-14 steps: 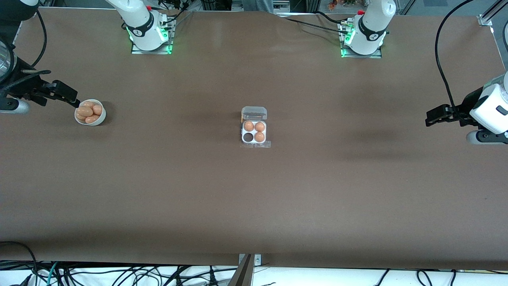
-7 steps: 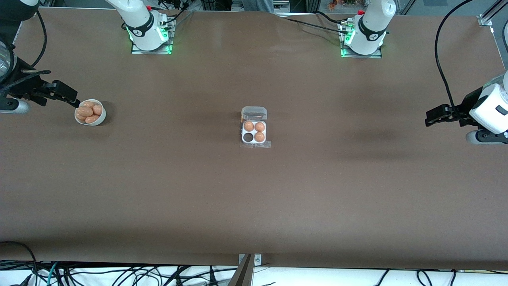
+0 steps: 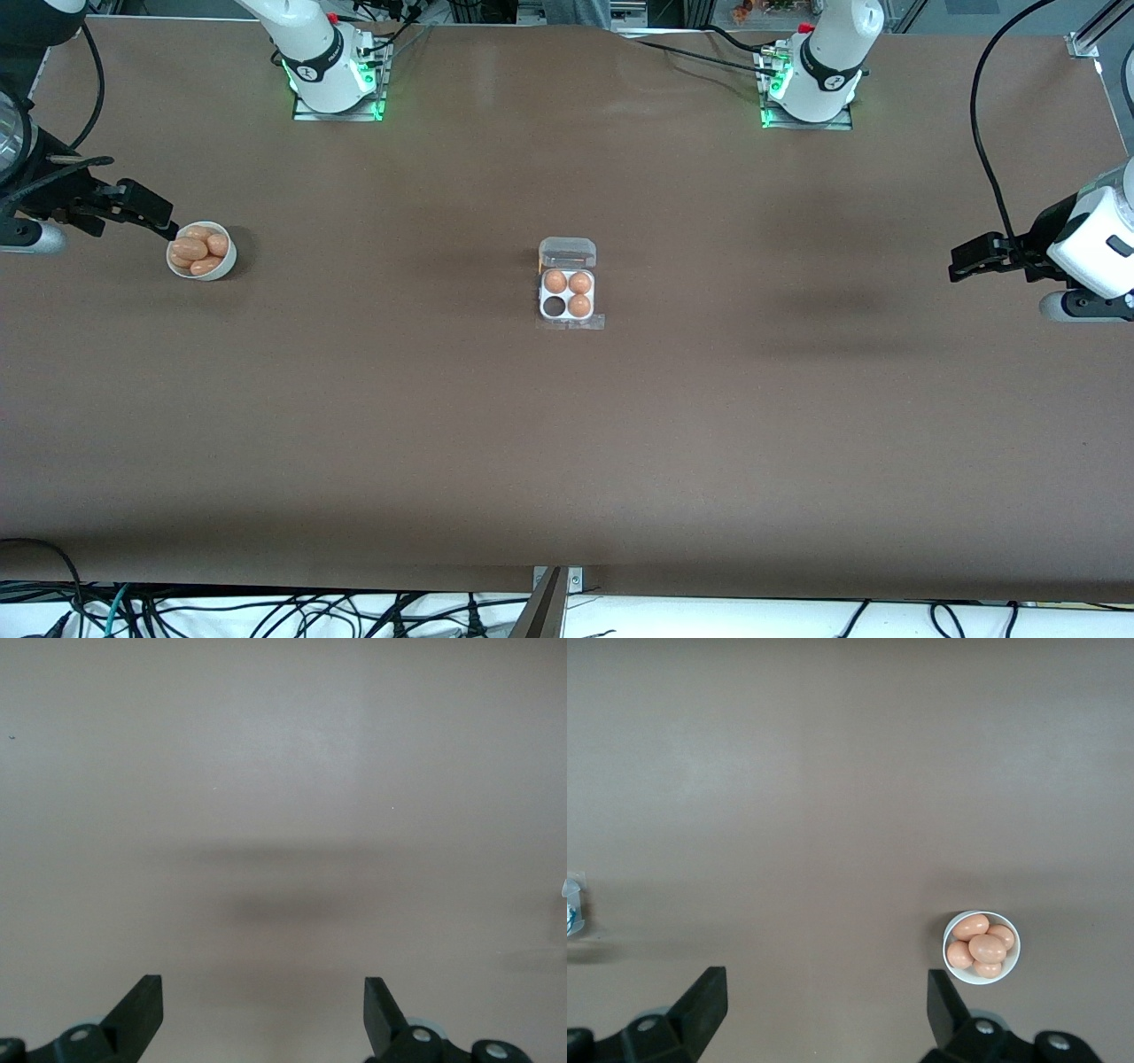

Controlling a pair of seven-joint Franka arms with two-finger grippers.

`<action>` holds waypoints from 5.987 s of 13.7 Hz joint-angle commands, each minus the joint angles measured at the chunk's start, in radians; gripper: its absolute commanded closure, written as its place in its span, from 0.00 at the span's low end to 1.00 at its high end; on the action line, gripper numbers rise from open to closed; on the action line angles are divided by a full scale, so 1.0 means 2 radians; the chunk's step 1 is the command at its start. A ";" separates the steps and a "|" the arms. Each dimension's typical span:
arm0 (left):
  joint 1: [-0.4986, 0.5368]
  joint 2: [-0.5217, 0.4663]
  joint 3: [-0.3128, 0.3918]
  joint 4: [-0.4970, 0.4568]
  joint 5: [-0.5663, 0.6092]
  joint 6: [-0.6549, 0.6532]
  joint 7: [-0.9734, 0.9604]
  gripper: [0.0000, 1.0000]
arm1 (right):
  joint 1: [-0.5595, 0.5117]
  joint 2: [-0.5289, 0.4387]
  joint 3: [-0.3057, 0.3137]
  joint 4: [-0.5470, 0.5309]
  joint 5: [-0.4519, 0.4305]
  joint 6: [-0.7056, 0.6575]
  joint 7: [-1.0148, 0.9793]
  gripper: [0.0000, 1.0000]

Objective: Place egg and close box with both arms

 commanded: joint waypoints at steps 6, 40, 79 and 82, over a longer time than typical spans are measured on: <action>-0.003 -0.003 -0.004 0.007 0.008 -0.011 -0.003 0.00 | -0.002 0.003 0.001 0.013 -0.004 -0.011 0.003 0.00; -0.002 -0.003 -0.004 0.006 0.008 -0.011 -0.002 0.00 | -0.076 0.037 -0.056 -0.221 0.010 0.203 -0.223 0.00; 0.004 -0.003 -0.002 0.007 0.008 -0.011 0.002 0.00 | -0.114 0.127 -0.149 -0.306 0.179 0.269 -0.629 0.55; 0.004 -0.003 -0.002 0.007 0.008 -0.011 0.002 0.00 | -0.113 0.129 -0.149 -0.306 0.179 0.269 -0.629 0.58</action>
